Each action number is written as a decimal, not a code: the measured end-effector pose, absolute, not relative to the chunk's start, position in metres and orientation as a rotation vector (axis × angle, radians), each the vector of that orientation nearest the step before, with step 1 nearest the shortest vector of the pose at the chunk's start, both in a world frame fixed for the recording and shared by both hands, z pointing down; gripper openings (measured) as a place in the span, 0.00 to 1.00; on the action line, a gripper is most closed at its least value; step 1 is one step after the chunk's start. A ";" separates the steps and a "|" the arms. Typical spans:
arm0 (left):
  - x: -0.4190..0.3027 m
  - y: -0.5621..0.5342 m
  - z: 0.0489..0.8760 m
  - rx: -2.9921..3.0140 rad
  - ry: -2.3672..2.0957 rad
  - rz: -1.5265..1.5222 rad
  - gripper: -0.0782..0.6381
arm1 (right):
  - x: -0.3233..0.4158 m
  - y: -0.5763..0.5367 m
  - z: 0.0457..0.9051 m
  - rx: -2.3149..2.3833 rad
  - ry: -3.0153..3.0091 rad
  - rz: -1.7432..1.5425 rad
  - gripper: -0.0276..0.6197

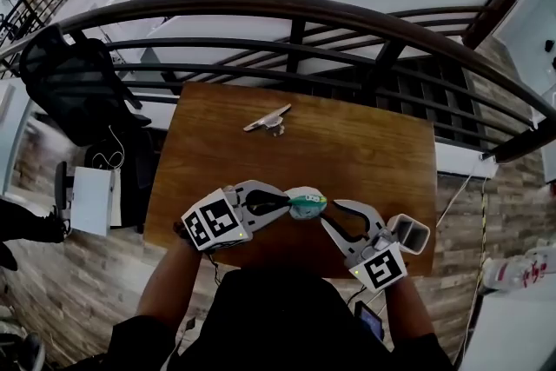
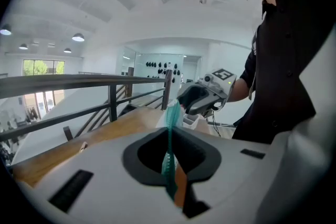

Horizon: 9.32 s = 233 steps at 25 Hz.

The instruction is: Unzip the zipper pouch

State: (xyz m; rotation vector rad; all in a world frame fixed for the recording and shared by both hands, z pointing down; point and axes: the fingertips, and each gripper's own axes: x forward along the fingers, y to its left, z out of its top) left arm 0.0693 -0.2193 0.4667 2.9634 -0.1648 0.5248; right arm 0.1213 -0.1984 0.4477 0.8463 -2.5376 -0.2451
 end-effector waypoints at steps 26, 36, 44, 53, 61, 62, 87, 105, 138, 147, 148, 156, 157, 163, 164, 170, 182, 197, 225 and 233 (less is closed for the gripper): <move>0.041 -0.200 0.458 2.978 -0.085 0.577 0.15 | 0.076 -0.178 0.444 0.462 -2.822 0.426 0.25; 0.043 -0.200 0.468 2.917 -0.056 0.544 0.17 | 0.079 -0.183 0.452 0.523 -2.790 0.368 0.09; 0.039 -0.200 0.455 2.778 -0.063 0.374 0.29 | 0.083 -0.182 0.461 0.547 -2.716 0.183 0.08; 0.059 -0.195 0.459 2.459 -0.073 0.173 0.26 | 0.078 -0.182 0.470 0.559 -2.607 0.015 0.08; 0.059 -0.203 0.469 2.197 -0.136 0.097 0.26 | 0.077 -0.181 0.478 0.551 -2.496 -0.163 0.08; 0.060 -0.202 0.471 2.194 -0.143 0.115 0.26 | 0.076 -0.180 0.479 0.549 -2.484 -0.186 0.08; 0.067 -0.187 0.478 2.210 -0.129 0.247 0.17 | 0.071 -0.173 0.507 0.443 -2.320 -0.337 0.08; 0.057 -0.179 0.491 2.200 -0.134 0.309 0.20 | 0.063 -0.168 0.507 0.442 -2.337 -0.305 0.08; 0.054 -0.194 0.495 2.167 -0.257 0.256 0.13 | 0.063 -0.174 0.490 0.559 -2.555 0.010 0.10; 0.040 -0.202 0.500 2.154 -0.345 0.281 0.13 | 0.067 -0.175 0.484 0.569 -2.556 -0.001 0.10; 0.040 -0.202 0.501 2.161 -0.352 0.289 0.13 | 0.067 -0.176 0.485 0.576 -2.556 -0.003 0.10; 0.033 -0.214 0.504 2.200 -0.440 0.333 0.13 | 0.075 -0.182 0.479 0.600 -2.543 -0.059 0.10; 0.031 -0.217 0.505 2.204 -0.454 0.342 0.13 | 0.076 -0.183 0.477 0.609 -2.545 -0.060 0.10; 0.024 -0.226 0.506 2.238 -0.516 0.385 0.13 | 0.082 -0.188 0.478 0.656 -2.524 -0.071 0.10; 0.022 -0.227 0.507 2.248 -0.536 0.399 0.13 | 0.083 -0.188 0.478 0.663 -2.524 -0.070 0.10; 0.017 -0.230 0.504 2.310 -0.611 0.414 0.13 | 0.090 -0.187 0.482 0.684 -2.504 -0.068 0.10; -0.006 -0.242 0.514 2.302 -0.746 0.436 0.13 | 0.098 -0.192 0.490 0.733 -2.474 -0.056 0.10; -0.022 -0.251 0.517 2.294 -0.824 0.418 0.13 | 0.107 -0.193 0.489 0.773 -2.457 -0.073 0.10; -0.029 -0.266 0.516 2.307 -0.906 0.429 0.19 | 0.121 -0.231 0.523 0.976 -2.347 0.005 0.16; -0.031 -0.259 0.522 2.268 -0.914 0.399 0.26 | 0.152 -0.238 0.529 1.100 -2.285 0.085 0.21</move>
